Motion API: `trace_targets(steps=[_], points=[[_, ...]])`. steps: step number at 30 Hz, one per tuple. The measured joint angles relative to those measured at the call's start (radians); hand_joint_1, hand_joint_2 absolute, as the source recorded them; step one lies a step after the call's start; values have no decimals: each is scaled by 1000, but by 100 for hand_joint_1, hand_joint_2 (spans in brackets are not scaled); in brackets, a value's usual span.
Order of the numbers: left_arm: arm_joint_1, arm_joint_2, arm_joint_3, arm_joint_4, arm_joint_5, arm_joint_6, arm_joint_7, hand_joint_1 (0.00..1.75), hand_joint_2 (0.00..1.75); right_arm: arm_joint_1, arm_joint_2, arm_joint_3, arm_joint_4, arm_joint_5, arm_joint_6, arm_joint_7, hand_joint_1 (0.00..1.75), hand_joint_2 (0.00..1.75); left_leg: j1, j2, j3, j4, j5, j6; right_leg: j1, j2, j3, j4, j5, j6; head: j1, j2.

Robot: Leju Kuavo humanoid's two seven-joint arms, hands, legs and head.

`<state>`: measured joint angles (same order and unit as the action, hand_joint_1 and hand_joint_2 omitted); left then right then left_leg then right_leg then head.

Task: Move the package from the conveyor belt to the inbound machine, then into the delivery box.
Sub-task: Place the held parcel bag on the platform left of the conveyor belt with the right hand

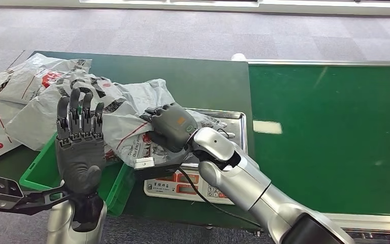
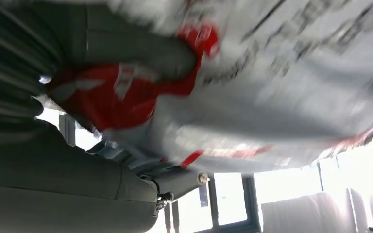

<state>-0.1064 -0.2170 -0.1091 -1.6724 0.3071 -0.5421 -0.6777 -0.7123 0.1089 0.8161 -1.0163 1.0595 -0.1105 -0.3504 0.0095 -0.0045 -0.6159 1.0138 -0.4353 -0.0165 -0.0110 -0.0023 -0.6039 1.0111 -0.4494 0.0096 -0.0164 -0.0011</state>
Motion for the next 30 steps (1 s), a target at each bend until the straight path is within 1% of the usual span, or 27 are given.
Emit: trace_targets(steps=[8, 13, 19, 30], points=[[5, 8, 0, -11, 0, 0, 4, 0, 175, -9, 4, 4, 3, -44, 9, 1, 0, 0, 0, 0, 0, 0, 0, 0, 0, 0, 0, 0, 0, 0, 0, 0], [5, 11, 0, -11, 1, 0, 5, 0, 175, -11, 3, 4, -2, -41, 7, 10, 0, 0, 0, 0, 0, 0, 0, 0, 0, 0, 0, 0, 0, 0, 0, 0], [7, 13, 0, -13, -1, 0, 5, 0, 175, -25, -4, 4, -14, -35, -17, 48, 0, 0, 0, 0, 0, 0, 0, 0, 0, 0, 0, 0, 0, 0, 0, 0], [11, 15, 0, -14, -5, 0, 5, 0, 175, -34, -18, 4, -35, -37, -21, 53, 0, 0, 0, 0, 0, 0, 0, 0, 0, 0, 0, 0, 0, 0, 0, 0]])
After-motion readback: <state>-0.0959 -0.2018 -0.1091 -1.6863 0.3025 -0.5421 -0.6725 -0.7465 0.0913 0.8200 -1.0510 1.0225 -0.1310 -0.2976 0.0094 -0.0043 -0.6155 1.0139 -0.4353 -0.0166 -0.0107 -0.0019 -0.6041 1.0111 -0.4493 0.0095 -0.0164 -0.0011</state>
